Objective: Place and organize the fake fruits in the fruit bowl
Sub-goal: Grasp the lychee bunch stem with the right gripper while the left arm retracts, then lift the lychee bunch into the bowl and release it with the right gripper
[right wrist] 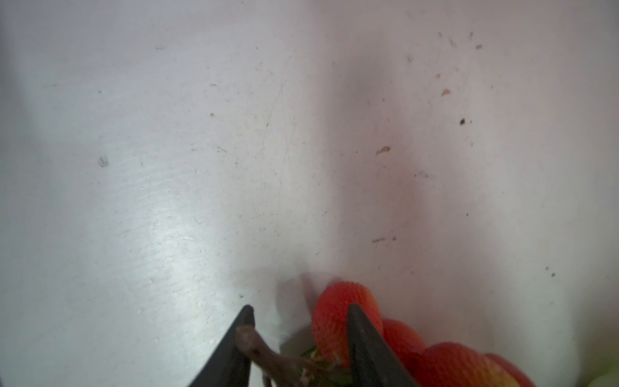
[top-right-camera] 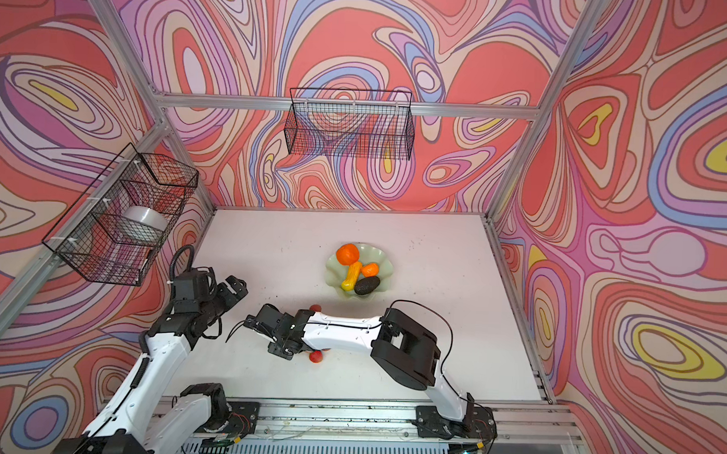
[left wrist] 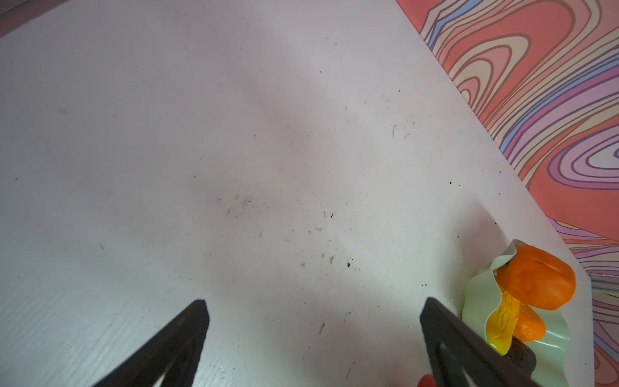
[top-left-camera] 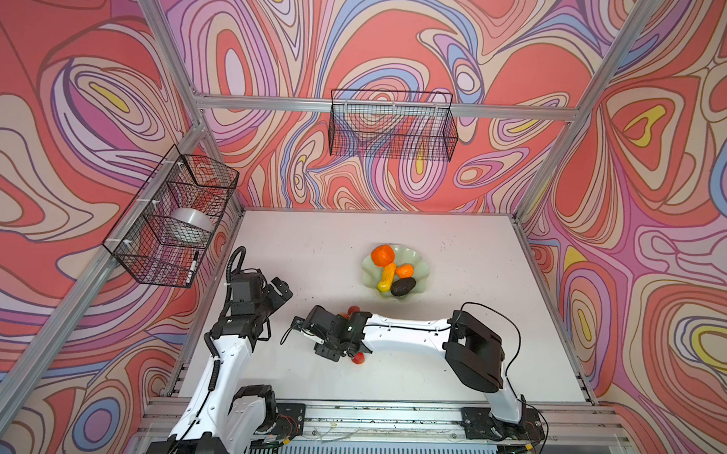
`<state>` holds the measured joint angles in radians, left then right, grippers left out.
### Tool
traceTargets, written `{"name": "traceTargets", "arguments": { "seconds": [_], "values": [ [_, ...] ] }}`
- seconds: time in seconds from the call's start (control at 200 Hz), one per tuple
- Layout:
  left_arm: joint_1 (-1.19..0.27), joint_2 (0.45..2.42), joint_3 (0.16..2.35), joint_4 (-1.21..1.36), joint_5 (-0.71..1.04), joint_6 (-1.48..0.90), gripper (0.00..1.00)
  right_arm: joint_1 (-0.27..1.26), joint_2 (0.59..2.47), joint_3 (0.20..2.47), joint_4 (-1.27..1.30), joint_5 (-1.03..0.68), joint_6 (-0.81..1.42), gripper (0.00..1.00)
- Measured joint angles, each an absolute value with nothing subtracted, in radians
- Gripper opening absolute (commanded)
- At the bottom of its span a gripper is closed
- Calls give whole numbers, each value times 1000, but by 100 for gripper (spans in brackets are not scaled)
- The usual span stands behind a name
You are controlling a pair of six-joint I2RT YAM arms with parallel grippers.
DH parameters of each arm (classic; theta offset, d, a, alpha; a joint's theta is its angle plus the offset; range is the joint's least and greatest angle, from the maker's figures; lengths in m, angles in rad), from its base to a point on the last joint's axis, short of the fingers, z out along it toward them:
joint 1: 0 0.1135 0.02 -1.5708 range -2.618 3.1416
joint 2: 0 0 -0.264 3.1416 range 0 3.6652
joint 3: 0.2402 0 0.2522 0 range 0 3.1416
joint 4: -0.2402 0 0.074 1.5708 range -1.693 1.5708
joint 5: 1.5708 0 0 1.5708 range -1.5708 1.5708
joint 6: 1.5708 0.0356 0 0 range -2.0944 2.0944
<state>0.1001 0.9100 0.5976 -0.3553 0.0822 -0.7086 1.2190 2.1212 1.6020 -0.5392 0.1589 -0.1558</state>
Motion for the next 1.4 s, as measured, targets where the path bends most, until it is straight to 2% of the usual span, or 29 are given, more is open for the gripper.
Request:
{"name": "traceTargets", "arguments": {
  "seconds": [0.085,0.526,0.796,0.986,1.187,1.397],
  "values": [
    [105,910,597,-354,91,-709,100,1219,2130,1609,-541,174,-154,0],
    [120,910,595,-329,136,-711,100,1190,2067,1606,-558,232,-101,0],
    [123,905,595,-257,193,-713,100,968,1751,1634,-640,250,27,0],
    [124,898,595,-206,212,-719,100,852,1650,1742,-739,274,97,0],
    [125,898,595,-171,217,-719,100,755,1673,1714,-786,273,95,0],
    [125,896,595,-156,216,-711,100,690,1826,1694,-738,264,73,0]
  ]
}}
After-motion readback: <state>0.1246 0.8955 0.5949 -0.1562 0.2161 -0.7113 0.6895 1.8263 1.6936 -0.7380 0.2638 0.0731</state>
